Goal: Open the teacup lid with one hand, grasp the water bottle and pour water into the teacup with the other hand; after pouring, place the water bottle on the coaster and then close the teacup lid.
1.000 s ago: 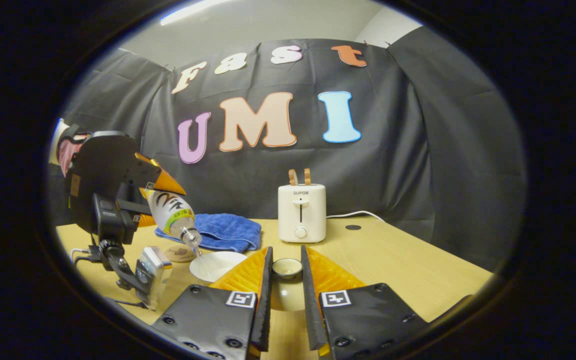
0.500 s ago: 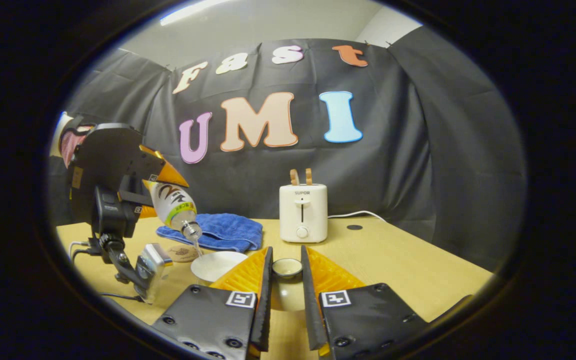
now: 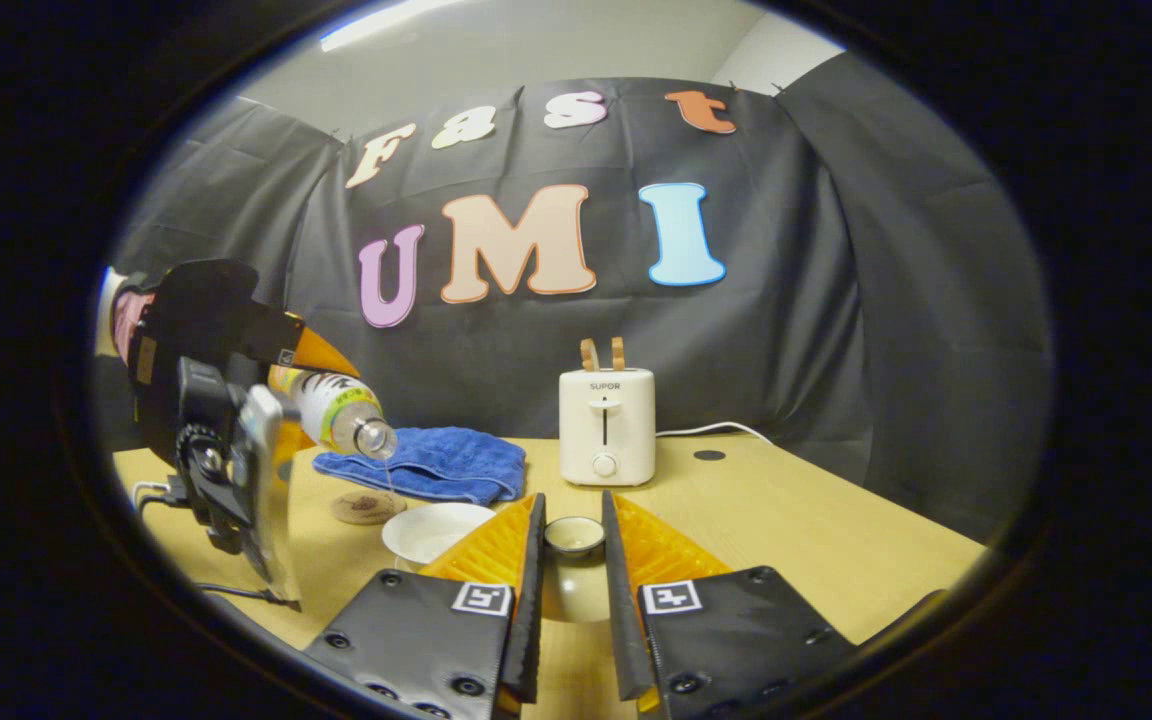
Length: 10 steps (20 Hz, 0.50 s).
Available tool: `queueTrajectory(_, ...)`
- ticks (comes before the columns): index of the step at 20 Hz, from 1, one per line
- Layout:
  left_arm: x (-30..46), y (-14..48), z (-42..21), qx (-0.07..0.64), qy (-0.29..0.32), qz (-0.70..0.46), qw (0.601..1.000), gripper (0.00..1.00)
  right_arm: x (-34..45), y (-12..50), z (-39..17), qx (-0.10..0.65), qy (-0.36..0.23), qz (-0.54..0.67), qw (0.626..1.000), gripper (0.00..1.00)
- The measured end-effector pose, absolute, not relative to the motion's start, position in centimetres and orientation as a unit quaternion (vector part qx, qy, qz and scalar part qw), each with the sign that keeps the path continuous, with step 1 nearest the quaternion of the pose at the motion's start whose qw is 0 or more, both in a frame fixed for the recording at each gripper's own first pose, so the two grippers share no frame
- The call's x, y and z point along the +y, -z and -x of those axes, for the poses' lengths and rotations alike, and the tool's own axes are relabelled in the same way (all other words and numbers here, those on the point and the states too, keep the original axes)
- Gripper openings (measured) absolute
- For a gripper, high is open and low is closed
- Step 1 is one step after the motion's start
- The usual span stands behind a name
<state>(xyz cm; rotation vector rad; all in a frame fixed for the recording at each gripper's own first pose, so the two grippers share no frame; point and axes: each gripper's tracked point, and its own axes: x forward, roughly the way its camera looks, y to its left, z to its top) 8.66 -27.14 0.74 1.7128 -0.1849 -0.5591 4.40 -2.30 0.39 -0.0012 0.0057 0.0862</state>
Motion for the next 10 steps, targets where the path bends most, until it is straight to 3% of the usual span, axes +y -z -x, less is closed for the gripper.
queueTrajectory(4,-25.1,-1.1,-8.6,-0.063,0.246,-0.636,0.729,0.56,-2.2,-0.4,-4.4,0.003,-0.044,0.001,0.999,0.32)
queueTrajectory(10,-23.8,-1.9,-9.7,-0.047,0.237,-0.442,0.864,0.56,-2.2,-0.4,-4.5,0.003,-0.044,0.001,0.999,0.32)
